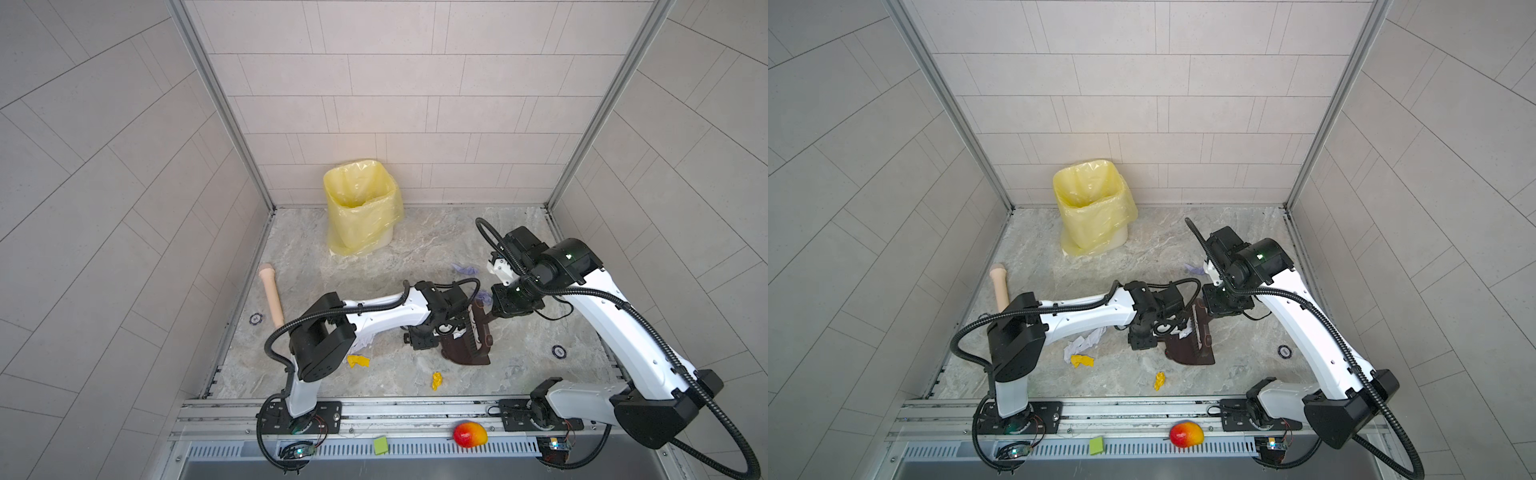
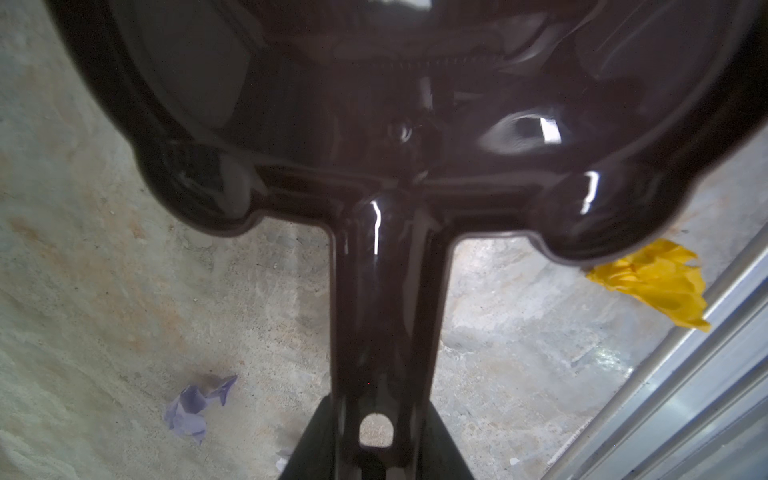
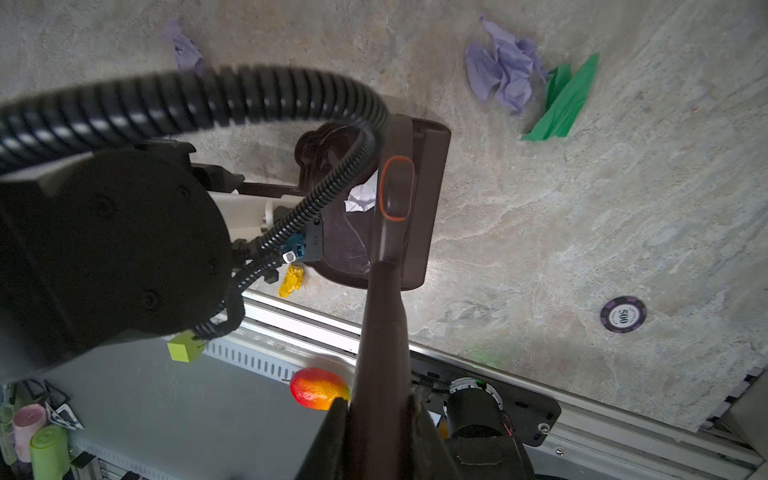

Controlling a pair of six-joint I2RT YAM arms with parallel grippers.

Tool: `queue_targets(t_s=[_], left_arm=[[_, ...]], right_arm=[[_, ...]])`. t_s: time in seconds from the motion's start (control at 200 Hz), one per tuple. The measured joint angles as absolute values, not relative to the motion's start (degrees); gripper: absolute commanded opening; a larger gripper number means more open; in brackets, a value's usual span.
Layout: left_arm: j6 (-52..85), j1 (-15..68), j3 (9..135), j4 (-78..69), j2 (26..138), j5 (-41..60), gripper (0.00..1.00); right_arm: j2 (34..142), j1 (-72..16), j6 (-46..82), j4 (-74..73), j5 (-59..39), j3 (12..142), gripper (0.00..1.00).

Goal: Sweep away the paper scraps from the table
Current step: 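Sweep the white scrap into the dustpan with the right gripper's brush, then lift the dustpan with the left gripper and tip it over the yellow bin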

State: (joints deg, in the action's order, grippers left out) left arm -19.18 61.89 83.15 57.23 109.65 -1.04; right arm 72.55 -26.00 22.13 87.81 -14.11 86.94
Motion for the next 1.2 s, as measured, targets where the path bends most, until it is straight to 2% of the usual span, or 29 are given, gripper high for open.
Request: queue_targets(t_s=[0.51, 0.706, 1.201], left_arm=[[-17.5, 59.8, 79.3, 53.2, 106.7, -0.4, 0.00], [-15.1, 58.0, 78.4, 52.6, 101.1, -0.4, 0.00], [-3.1, 53.5, 83.0, 62.2, 88.7, -6.0, 0.00]], right_arm=[[70.5, -15.2, 17.7, 91.6, -9.1, 90.9, 0.00], [67.0, -9.3, 15.9, 90.5, -11.0, 90.5, 0.00], [62.9, -8.8, 16.7, 79.0, -19.9, 79.9, 0.00]])
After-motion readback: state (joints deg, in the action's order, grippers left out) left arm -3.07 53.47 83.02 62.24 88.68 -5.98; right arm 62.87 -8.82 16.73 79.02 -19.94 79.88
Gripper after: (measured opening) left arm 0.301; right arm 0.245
